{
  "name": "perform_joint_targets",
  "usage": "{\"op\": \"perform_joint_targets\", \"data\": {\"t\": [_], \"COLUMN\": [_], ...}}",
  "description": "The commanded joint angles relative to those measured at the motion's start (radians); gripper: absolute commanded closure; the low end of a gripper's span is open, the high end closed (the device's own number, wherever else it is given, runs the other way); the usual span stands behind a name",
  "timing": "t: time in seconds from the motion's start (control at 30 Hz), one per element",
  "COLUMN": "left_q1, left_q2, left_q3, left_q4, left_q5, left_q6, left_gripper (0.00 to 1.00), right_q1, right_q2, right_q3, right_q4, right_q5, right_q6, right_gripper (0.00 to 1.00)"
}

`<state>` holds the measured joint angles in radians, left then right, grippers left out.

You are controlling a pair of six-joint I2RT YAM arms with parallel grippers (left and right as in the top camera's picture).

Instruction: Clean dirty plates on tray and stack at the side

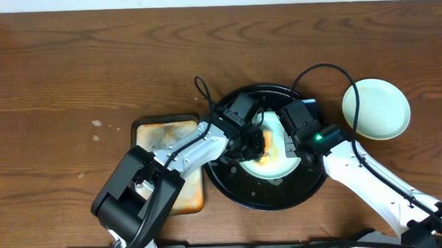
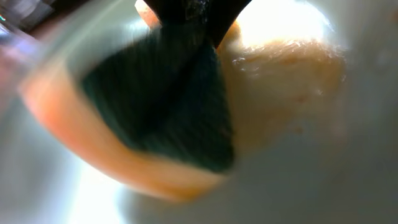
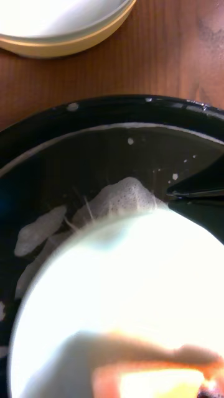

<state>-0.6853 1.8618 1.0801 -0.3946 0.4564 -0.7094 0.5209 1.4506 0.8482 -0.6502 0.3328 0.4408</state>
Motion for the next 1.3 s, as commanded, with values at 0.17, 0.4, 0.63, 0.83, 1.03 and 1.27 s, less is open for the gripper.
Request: {"op": "perform_joint_targets", "data": {"t": [0.17,0.4,0.63,0.83,1.03,1.27], "left_q1": [0.035,0.011,-0.012,-0.012,-0.012,-0.013], "left_q2": [0.029,0.029,0.029,0.029,0.029,0.029], "left_q3": [0.056,0.083,0.083,0.083,0.083,0.083], "left_q4": [-0.147,-0.034,-0.004,-0.008,-0.008,-0.007], "left_q5": [-0.156,-0.012,0.000,-0.002,-0.004,-0.003], "left_q6": [0.031,0.015,-0.040,-0.040,-0.039,-0.040], "left_gripper": [0.92,0.92,0.92,0.92,0.92,0.91], "right_q1": [-0.009,-0.009,-0.019,-0.133,-0.264,-0.286], "right_q2": [0.003,0.003,0.051,0.151,0.166,0.185], "right_q3": [0.007,0.007,0.006,0.006,0.006,-0.016], "right_q4": [0.003,0.004,0.031,0.056,0.075,0.107], "right_q5": [0.006,-0.028,-0.169,-0.337,-0.519,-0.544], "right_q6": [0.014,0.014,-0.030,-0.032,-0.150,-0.158], "right_gripper": [0.99,0.99,0.98,0.95,0.81,0.96]}}
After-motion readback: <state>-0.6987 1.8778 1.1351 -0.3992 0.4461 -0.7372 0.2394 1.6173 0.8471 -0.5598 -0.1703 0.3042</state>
